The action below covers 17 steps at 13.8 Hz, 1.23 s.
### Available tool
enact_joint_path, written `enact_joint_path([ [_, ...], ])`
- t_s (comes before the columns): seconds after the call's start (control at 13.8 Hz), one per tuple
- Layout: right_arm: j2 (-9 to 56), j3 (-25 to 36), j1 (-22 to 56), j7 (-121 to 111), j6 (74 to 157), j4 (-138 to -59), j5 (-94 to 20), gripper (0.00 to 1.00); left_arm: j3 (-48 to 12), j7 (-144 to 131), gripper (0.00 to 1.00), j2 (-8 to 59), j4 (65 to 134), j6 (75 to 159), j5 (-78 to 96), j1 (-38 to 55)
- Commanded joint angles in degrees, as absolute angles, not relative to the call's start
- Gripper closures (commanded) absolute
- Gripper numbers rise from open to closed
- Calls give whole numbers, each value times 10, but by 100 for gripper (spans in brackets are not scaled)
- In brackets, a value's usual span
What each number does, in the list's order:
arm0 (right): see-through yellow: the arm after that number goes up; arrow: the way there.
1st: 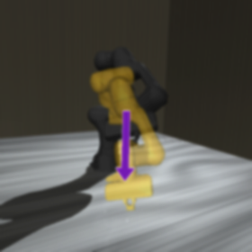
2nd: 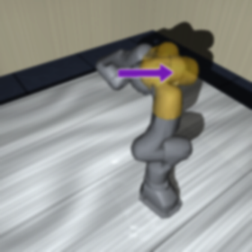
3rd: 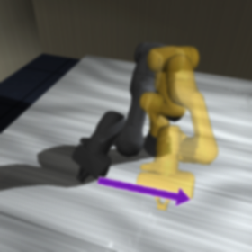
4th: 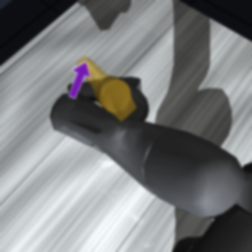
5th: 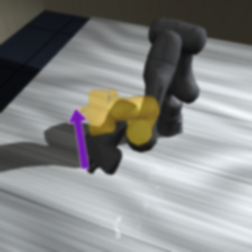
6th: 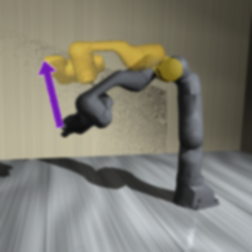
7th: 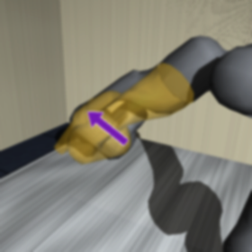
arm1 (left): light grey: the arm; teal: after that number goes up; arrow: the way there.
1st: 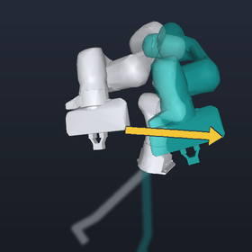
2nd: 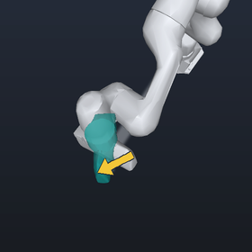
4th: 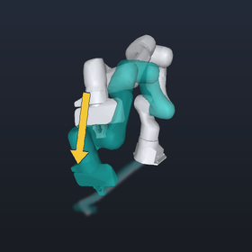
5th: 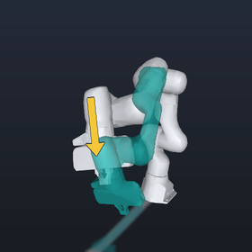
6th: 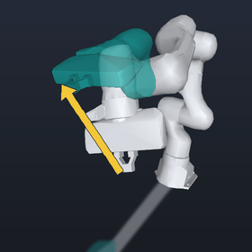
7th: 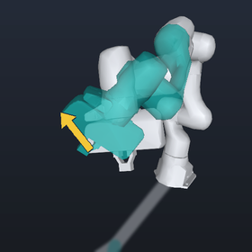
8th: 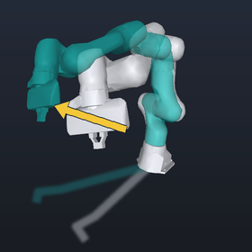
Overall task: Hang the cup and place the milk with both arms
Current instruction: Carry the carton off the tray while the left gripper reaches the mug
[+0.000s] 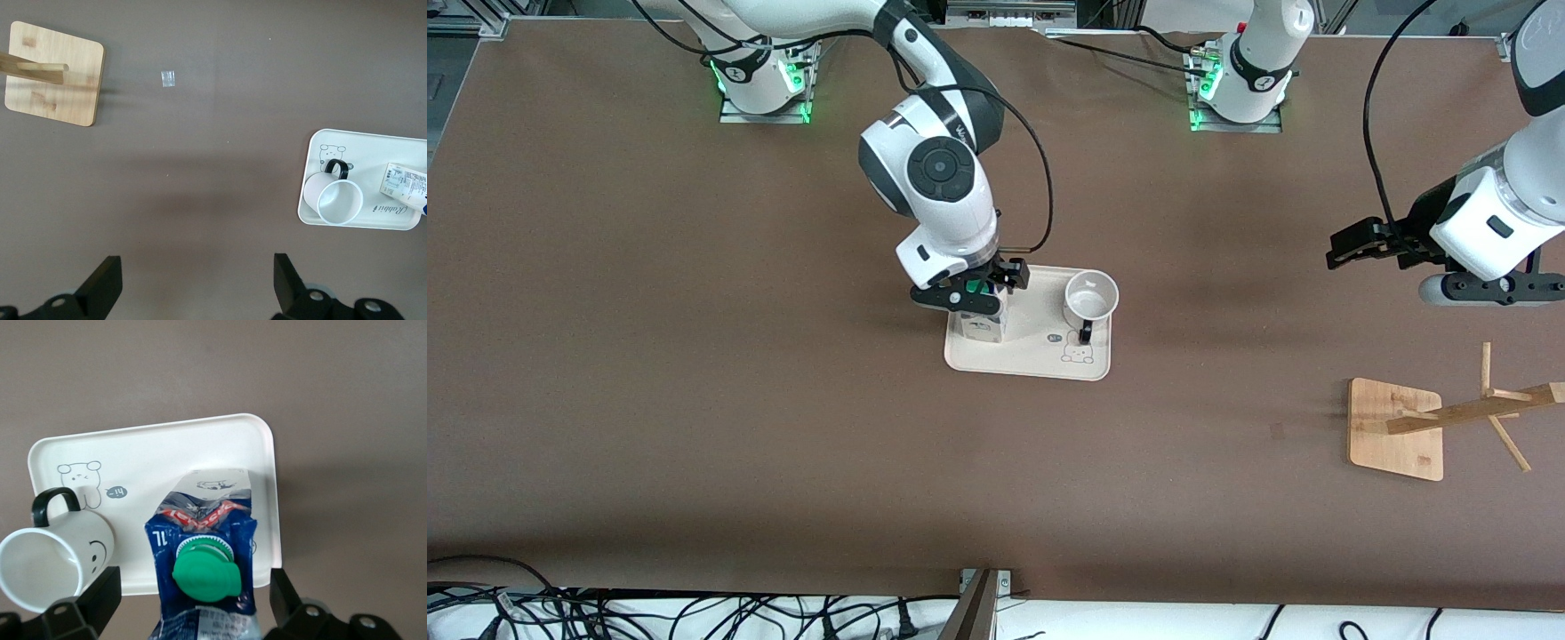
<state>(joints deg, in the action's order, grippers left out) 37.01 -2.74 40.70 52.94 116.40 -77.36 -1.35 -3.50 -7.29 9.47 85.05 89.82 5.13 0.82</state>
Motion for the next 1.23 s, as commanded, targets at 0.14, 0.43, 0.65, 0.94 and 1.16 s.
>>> enact_joint_path([
  [0.14,377,-20,407,525,1162,-758,4,54,-33,-76,0,110,824,883,62,8],
  [0.43,371,-14,396,499,1151,-757,3,62,-33,-76,0,110,824,883,62,9],
  [0.65,356,-13,373,453,1086,-736,-3,62,-33,-86,0,110,824,885,60,12],
  [0.94,336,-15,295,305,936,-652,-58,62,-40,-107,0,112,824,888,62,18],
  [1.16,298,-11,237,185,911,-662,-75,61,-42,-174,0,115,823,889,54,31],
])
